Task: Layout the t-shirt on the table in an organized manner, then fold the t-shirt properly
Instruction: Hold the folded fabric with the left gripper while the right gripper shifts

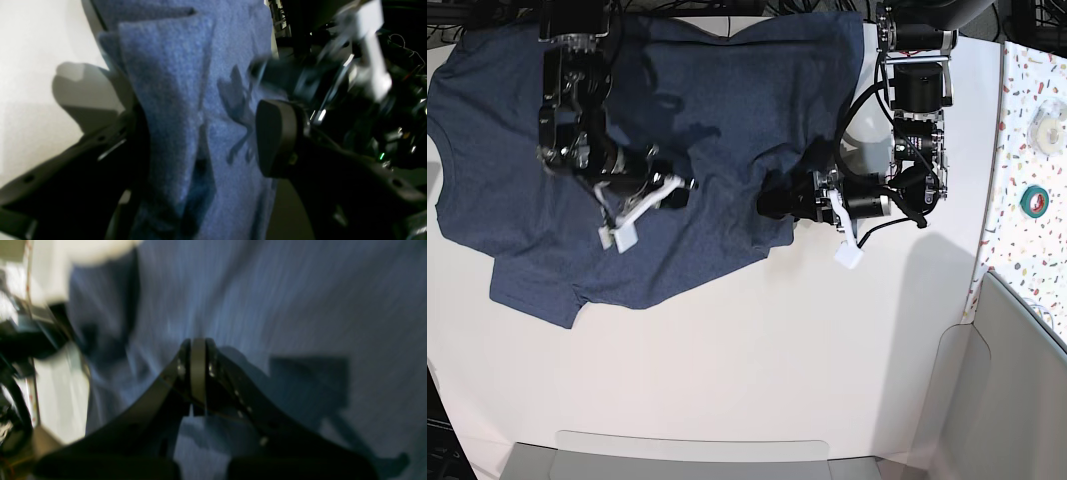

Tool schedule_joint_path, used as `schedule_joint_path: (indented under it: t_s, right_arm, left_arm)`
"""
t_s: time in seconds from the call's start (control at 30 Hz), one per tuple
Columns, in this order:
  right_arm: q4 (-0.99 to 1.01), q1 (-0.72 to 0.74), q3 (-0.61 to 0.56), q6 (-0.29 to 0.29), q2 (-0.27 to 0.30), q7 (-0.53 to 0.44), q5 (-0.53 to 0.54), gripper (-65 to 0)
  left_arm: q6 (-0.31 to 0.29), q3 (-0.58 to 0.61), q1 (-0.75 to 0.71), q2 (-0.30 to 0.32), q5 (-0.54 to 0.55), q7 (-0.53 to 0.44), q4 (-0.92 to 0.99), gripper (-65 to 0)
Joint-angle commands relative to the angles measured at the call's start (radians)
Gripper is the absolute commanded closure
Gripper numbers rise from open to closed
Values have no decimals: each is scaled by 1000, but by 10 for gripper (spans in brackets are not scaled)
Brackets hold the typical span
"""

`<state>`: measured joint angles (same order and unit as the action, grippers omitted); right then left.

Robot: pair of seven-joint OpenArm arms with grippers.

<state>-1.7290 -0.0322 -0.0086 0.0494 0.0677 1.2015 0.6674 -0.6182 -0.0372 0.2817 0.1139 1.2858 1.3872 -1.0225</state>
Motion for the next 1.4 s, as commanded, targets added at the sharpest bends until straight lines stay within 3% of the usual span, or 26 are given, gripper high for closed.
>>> schedule_joint_path:
  t_s: [0.0, 0.23, 0.43, 0.63, 0.97, 1.23, 1.37]
  right_arm:
    - [-10, 2, -6, 4, 7, -10, 13, 0]
    - [91, -11, -98, 4, 56, -12, 10, 0]
    - [163, -4, -101, 5, 82, -13, 10, 0]
    - [168, -1, -95, 5, 93, -15, 10, 0]
    - [169, 12, -93, 7, 93, -15, 10, 0]
    - [199, 12, -93, 8, 88, -18, 10, 0]
    - [220, 5, -101, 10, 93, -61, 10, 0]
  left_arm:
    - [5, 1, 12, 0, 5, 9, -9, -422]
    - [5, 4, 3, 2, -1, 9, -9, -422]
    - [8, 12, -58, 60, 2, 9, -121, -402]
    - [8, 141, -68, 82, 4, 9, -157, -355]
    - [8, 162, -58, 16, 4, 9, -157, -355]
    - [7, 152, 0, 8, 5, 9, -154, -355]
    - [7, 90, 40, -10, 5, 9, -140, -355]
